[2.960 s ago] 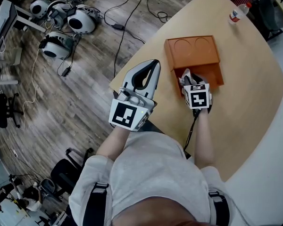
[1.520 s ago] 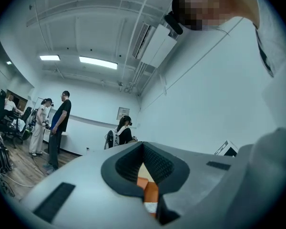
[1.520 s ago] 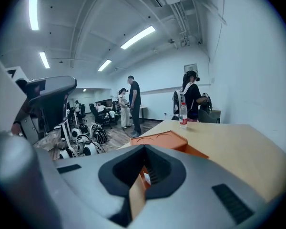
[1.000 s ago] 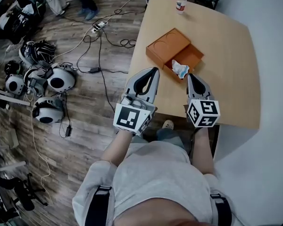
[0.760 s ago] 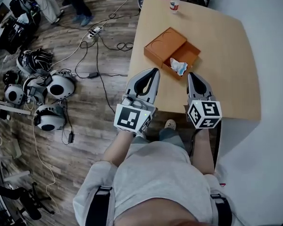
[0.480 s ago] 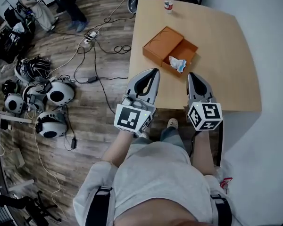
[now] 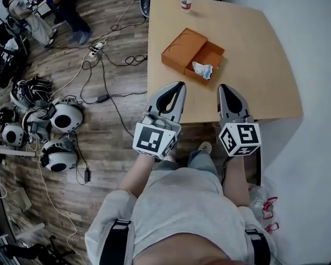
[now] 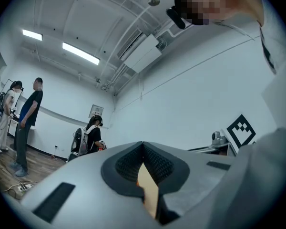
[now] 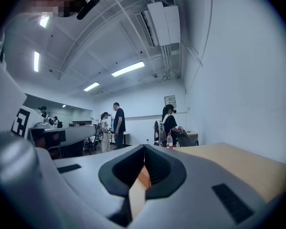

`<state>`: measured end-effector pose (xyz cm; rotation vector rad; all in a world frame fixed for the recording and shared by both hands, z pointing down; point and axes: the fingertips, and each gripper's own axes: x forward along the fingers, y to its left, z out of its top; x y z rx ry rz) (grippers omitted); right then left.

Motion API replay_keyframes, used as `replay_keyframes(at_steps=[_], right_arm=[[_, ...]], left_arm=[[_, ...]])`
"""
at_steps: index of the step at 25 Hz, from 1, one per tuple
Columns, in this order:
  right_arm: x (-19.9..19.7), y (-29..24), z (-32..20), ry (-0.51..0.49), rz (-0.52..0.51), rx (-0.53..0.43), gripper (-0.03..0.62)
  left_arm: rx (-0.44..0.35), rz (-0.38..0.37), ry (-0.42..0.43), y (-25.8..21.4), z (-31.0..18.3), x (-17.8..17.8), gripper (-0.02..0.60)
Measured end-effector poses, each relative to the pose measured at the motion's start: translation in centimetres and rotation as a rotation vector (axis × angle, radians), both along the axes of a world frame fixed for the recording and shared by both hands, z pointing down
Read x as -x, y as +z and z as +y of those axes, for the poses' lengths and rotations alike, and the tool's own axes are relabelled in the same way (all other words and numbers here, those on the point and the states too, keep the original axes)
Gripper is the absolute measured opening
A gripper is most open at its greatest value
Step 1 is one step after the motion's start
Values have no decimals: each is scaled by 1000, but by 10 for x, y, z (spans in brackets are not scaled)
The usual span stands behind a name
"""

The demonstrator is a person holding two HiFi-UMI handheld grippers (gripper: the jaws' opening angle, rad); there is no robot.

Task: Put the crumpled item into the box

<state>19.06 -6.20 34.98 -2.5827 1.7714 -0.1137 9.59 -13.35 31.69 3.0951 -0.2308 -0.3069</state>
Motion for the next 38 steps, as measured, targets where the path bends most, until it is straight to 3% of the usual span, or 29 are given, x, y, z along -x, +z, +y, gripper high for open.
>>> replay_keyframes(at_steps=[11,21,38], right_arm=[[8,-23,15,-1,36,-45,11],[20,-37,58,-4,34,-65,11],[76,-40,132,-32,13,-102,11]], left_arm=[[-13,27,-3,-12,10,6,14],[-3,24,-2,-20,47,15,14],[-14,17,-13,-24,126,64,14]])
